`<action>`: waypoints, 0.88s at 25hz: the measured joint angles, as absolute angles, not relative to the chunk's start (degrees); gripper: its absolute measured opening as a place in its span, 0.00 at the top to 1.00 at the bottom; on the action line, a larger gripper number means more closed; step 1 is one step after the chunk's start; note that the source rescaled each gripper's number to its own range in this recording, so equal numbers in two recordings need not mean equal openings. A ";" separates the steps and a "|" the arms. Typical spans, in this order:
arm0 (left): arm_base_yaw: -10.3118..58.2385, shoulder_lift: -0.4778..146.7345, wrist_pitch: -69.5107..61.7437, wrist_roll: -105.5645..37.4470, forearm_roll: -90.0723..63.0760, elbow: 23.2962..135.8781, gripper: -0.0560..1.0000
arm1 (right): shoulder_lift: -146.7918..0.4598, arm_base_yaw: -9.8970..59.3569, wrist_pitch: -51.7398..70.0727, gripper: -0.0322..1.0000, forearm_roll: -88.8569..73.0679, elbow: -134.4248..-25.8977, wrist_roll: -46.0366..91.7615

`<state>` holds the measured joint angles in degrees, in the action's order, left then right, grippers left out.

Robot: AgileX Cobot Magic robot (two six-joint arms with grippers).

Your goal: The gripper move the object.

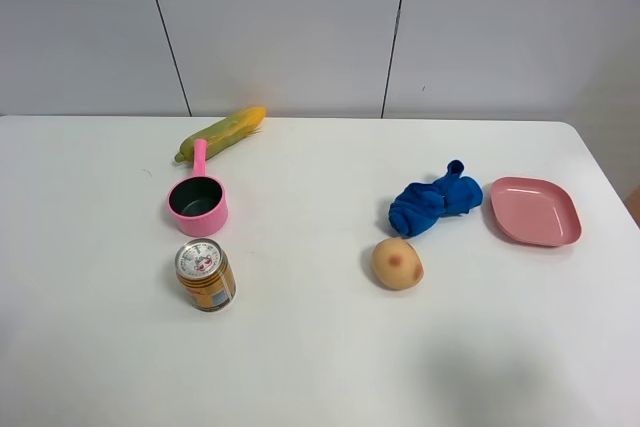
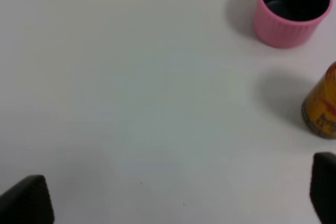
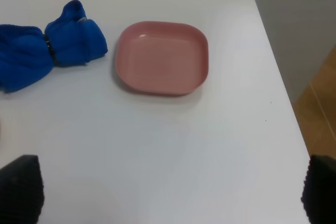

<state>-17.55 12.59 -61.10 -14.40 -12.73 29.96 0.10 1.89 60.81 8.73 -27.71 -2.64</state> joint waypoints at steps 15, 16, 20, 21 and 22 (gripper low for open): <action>-17.31 2.47 -61.43 -14.17 -12.57 29.78 0.00 | 0.10 1.89 60.81 0.00 8.73 -27.71 -2.64; -17.31 1.98 -61.49 -14.17 -12.57 29.78 0.00 | 0.10 1.89 60.81 0.00 8.73 -27.71 -2.64; -17.31 0.06 -61.43 -14.17 -12.51 29.64 0.00 | 0.10 1.89 60.81 0.00 8.73 -27.71 -2.64; -17.31 -0.09 -61.43 -14.17 -12.51 29.49 0.00 | 0.10 1.89 60.81 0.00 8.73 -27.71 -2.64; -17.31 -0.16 -61.50 -14.17 -12.51 29.43 0.00 | 0.10 1.89 60.81 0.00 8.73 -27.71 -2.64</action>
